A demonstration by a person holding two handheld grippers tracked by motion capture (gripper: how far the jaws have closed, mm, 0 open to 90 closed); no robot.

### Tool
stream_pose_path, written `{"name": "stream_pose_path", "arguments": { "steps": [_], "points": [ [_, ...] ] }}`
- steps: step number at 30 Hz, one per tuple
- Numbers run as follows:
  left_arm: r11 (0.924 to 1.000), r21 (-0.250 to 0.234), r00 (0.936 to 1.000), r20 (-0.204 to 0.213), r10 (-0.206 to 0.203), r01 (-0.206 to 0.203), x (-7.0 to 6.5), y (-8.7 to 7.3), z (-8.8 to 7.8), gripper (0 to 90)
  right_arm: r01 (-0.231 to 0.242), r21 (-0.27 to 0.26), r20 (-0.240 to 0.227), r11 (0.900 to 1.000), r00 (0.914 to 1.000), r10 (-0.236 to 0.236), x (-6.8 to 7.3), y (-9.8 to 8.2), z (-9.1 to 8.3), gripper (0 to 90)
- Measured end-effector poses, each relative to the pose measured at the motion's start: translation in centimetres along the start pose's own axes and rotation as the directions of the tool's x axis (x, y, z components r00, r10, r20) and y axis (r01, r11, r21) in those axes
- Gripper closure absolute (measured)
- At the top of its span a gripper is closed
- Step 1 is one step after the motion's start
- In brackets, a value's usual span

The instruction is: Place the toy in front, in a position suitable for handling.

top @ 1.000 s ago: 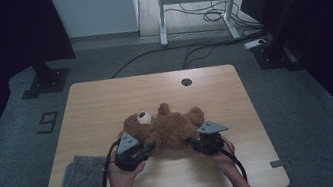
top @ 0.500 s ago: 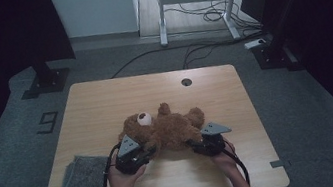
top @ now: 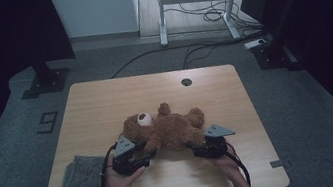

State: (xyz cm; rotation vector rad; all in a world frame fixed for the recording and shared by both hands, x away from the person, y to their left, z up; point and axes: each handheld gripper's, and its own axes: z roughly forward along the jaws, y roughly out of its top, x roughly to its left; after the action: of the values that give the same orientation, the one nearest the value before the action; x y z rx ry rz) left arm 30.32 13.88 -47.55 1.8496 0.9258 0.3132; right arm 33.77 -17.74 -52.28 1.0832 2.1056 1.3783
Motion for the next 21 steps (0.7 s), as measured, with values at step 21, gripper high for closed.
{"name": "stream_pose_path", "arguments": {
  "steps": [21],
  "points": [
    [0.9985, -0.024, 0.9880, -0.146, -0.052, 0.049, 4.1, -1.9, -7.4, 29.1, -0.017, -0.036, -0.012, 0.999, 0.9998, 0.017, -0.1, -0.2, -1.9, 46.6]
  ]
}}
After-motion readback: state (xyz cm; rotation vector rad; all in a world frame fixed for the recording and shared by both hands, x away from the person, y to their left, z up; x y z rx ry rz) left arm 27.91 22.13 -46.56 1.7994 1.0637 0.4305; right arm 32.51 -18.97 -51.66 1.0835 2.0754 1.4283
